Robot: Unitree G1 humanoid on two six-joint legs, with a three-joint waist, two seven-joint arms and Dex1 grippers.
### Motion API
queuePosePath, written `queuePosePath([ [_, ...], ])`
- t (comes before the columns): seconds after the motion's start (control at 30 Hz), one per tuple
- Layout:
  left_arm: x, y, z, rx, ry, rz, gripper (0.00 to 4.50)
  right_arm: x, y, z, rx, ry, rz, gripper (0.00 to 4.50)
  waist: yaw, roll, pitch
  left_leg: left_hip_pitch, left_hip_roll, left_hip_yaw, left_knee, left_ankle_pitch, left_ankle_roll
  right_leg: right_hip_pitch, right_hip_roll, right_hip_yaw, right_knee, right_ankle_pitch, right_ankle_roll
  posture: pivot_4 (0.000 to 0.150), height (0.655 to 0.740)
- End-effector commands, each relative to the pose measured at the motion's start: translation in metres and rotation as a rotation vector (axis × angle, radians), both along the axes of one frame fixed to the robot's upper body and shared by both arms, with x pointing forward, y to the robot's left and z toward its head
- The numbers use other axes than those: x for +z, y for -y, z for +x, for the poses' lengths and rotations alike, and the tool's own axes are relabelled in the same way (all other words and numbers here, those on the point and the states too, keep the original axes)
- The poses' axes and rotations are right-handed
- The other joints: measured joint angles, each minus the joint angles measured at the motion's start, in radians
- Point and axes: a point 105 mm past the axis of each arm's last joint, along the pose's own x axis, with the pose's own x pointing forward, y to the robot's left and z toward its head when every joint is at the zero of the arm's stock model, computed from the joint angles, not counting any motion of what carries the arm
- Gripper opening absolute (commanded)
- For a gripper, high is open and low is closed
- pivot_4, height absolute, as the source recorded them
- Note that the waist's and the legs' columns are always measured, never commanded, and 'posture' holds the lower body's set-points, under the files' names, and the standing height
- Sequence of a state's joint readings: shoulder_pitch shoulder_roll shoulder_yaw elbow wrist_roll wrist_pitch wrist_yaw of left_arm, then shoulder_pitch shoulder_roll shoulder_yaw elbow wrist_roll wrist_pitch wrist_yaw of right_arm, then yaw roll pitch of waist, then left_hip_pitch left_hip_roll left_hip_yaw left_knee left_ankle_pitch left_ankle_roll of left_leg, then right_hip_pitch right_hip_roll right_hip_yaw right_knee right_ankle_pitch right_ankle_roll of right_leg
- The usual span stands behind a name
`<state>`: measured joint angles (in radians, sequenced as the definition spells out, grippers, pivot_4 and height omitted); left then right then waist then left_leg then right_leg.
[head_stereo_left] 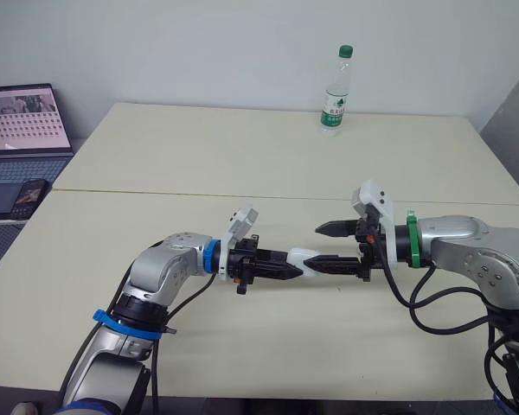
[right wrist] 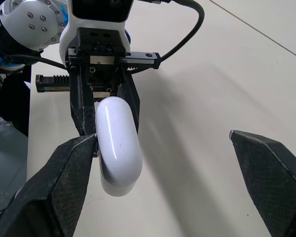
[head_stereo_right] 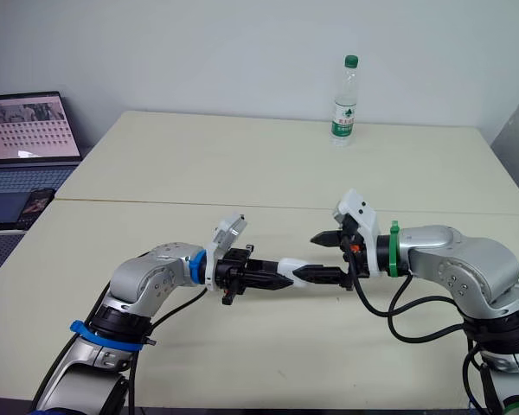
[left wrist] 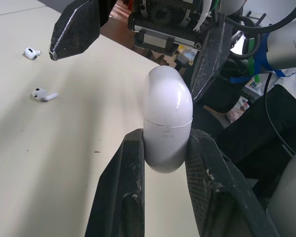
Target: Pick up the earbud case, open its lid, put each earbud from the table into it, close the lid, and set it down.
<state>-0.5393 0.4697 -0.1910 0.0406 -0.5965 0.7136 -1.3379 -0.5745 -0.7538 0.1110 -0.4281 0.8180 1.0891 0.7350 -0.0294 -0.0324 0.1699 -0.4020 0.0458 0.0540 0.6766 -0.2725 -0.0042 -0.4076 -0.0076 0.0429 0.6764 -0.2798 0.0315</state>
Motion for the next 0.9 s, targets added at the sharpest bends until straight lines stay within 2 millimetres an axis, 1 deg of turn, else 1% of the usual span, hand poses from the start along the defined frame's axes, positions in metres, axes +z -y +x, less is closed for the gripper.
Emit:
queuePosePath([
  [0.03,0.006,0.002,-0.004,-0.032,0.037,-0.02,0.78,0.014,0.007,0.012,-0.067,0.07,-0.012,4.5,0.0,0.0,0.0,0.0,0.0,0.0,0.0,0.0,0.0,0.0,0.0,0.0,0.0,0.0,0.0,0.15,0.7362],
  [0.17,0.003,0.0,-0.003,-0.016,0.046,-0.003,0.78,0.023,0.012,0.016,-0.1,0.091,-0.009,4.5,0.0,0.0,0.0,0.0,0.0,0.0,0.0,0.0,0.0,0.0,0.0,0.0,0.001,0.0,0.0,0.15,0.7362],
  [0.33,-0.002,-0.003,0.001,0.023,0.067,0.007,0.78,0.032,0.018,0.016,-0.118,0.104,-0.007,4.5,0.0,0.0,0.0,0.0,0.0,0.0,0.0,0.0,0.0,0.0,0.0,0.0,0.0,0.0,0.0,0.15,0.7362],
  [0.4,-0.007,-0.008,0.007,0.077,0.108,0.034,0.78,0.029,0.027,0.019,-0.157,0.11,-0.054,4.5,0.0,0.0,0.0,0.0,0.0,0.0,0.0,0.0,0.0,0.0,-0.001,0.0,0.0,0.0,0.0,0.15,0.7362],
  [0.47,-0.011,-0.013,0.014,0.138,0.173,0.055,0.78,0.017,0.043,0.024,-0.218,0.107,-0.155,4.5,0.0,0.0,0.0,0.0,0.0,0.0,0.0,0.0,0.0,0.0,-0.001,0.0,0.0,0.0,0.0,0.15,0.7362],
  [0.57,-0.008,-0.021,0.025,0.242,0.236,0.034,0.78,-0.004,0.066,0.032,-0.317,0.08,-0.291,4.5,0.001,0.0,0.0,0.0,-0.001,0.0,0.0,0.0,0.0,0.0,-0.006,0.0,0.0,0.0,0.0,0.15,0.7362],
  [0.67,-0.004,-0.026,0.027,0.295,0.298,0.028,0.78,-0.017,0.073,0.037,-0.362,0.051,-0.329,4.5,-0.002,0.0,0.0,0.0,-0.001,0.001,0.0,0.0,0.0,-0.001,-0.007,0.0,0.0,0.0,0.0,0.15,0.7362],
  [0.9,0.003,-0.029,0.024,0.385,0.377,0.037,0.78,-0.042,0.085,0.052,-0.5,-0.003,-0.422,4.5,0.0,-0.001,0.0,-0.001,-0.001,0.002,0.0,0.0,0.0,-0.002,-0.007,0.001,0.002,0.0,0.0,0.15,0.7362],
])
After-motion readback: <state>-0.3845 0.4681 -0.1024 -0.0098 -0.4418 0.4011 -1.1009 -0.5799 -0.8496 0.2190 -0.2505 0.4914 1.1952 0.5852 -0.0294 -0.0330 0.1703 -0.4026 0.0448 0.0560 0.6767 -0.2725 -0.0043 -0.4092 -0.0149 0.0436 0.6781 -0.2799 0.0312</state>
